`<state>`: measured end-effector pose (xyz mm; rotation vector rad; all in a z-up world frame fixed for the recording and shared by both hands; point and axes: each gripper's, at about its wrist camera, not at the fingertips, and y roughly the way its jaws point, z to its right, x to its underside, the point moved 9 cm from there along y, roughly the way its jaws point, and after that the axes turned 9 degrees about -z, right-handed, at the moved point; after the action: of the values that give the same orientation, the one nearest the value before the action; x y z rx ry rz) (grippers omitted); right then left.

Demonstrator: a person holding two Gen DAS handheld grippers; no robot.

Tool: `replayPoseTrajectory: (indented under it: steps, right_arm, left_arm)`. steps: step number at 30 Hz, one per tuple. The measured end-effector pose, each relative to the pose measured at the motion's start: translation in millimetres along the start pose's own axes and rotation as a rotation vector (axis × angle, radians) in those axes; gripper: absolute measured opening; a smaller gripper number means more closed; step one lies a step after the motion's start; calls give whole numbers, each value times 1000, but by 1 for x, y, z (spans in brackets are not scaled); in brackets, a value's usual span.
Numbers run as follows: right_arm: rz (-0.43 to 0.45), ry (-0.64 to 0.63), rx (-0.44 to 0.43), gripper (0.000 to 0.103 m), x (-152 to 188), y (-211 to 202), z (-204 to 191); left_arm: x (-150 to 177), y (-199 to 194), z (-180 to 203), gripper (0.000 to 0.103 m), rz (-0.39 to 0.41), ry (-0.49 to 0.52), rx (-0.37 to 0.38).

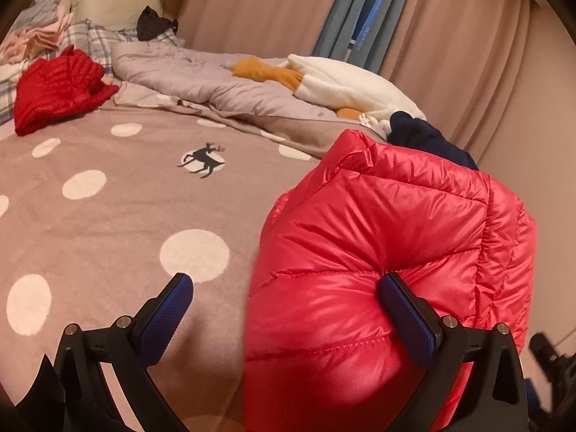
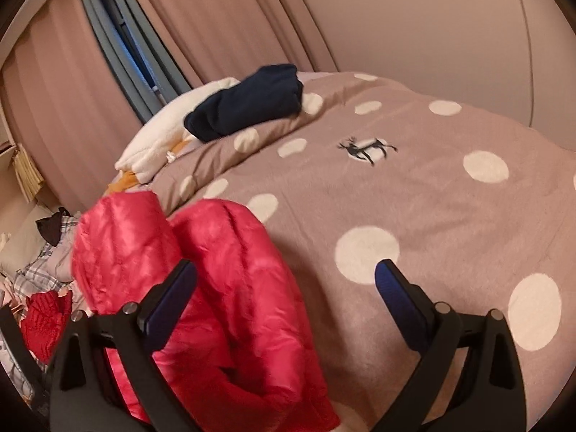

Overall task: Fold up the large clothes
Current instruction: 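Grasp the red jacket bundle with the right tool beside the left tool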

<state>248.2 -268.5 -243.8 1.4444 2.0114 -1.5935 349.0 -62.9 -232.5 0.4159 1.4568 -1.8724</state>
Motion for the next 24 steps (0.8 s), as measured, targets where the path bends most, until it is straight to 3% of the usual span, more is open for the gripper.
replayPoseTrajectory:
  steps: [2,7,14,20,24]
  right_arm:
    - [-9,-8,-40,99,-5,1,-11]
    - [32,-47,-90,98,-18,-2,-39]
    - [-10,-62,-164,97,-23,26,-69]
    - [-65,-16,-156,98,-18,46,-60]
    - [-64,-13,-131,98,-16,46,-57]
  left_arm:
    - [0,-1,1,103,6,8,-11]
    - [1,-4,7,88,24,21,20]
    - [-2,-3,9,86,39,58,-33]
    - [0,6,4,86,-6,8,35]
    - [1,7,6,87,-5,10,27]
